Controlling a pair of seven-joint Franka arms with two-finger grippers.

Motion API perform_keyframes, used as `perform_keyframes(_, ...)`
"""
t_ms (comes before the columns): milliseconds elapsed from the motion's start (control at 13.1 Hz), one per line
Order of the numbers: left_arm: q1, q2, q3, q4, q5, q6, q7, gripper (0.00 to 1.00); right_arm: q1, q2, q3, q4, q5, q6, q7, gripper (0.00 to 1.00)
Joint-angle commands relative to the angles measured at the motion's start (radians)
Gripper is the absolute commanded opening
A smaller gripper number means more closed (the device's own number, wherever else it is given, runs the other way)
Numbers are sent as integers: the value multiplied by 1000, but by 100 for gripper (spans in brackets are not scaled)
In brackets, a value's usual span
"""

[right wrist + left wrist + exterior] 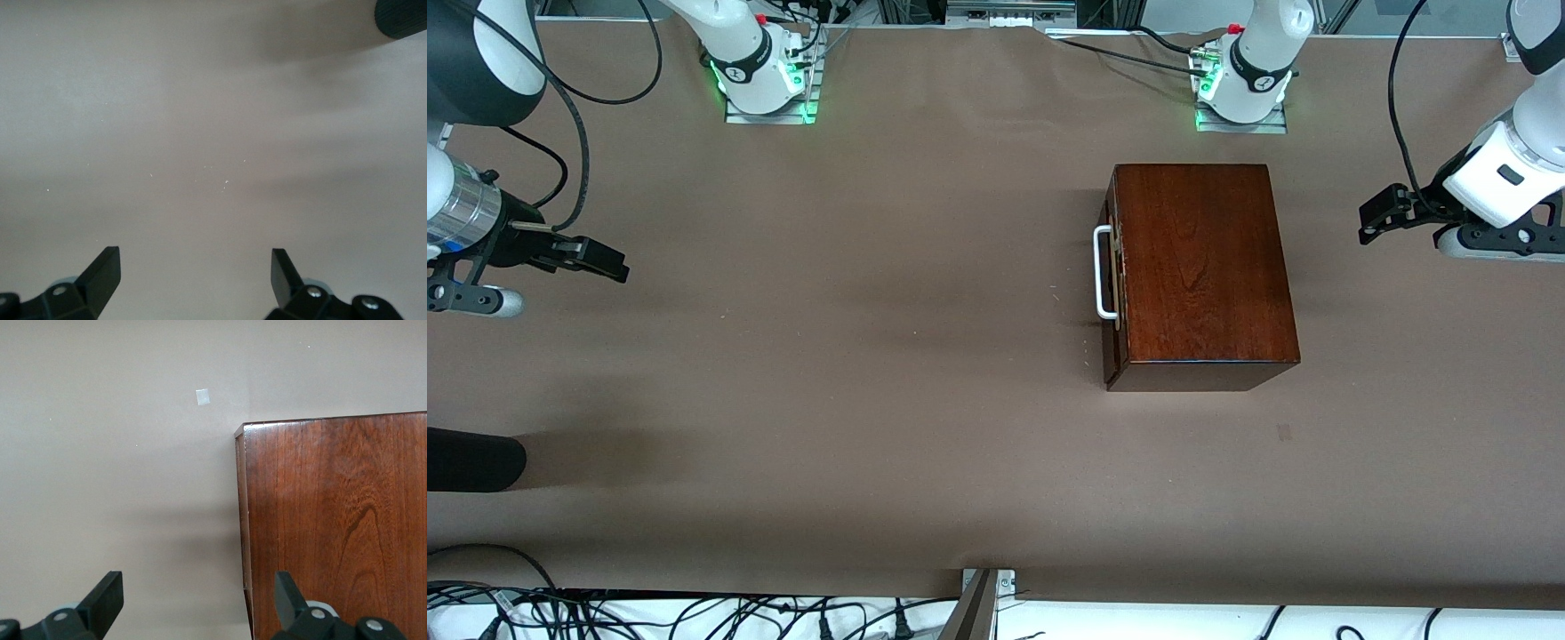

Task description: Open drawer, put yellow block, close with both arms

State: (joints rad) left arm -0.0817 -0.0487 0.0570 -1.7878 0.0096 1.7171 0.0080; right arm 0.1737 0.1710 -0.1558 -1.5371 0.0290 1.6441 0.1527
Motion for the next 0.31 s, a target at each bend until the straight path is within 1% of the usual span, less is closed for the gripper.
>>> perform_keyframes(0, 7, -14, -5, -16, 10, 13, 10, 100, 1, -4, 4, -3, -1, 5, 13, 100)
perform_keyframes(229, 7, -11, -5, -13, 7, 16, 6, 100, 1, -4, 4, -3, -1, 5, 13, 100)
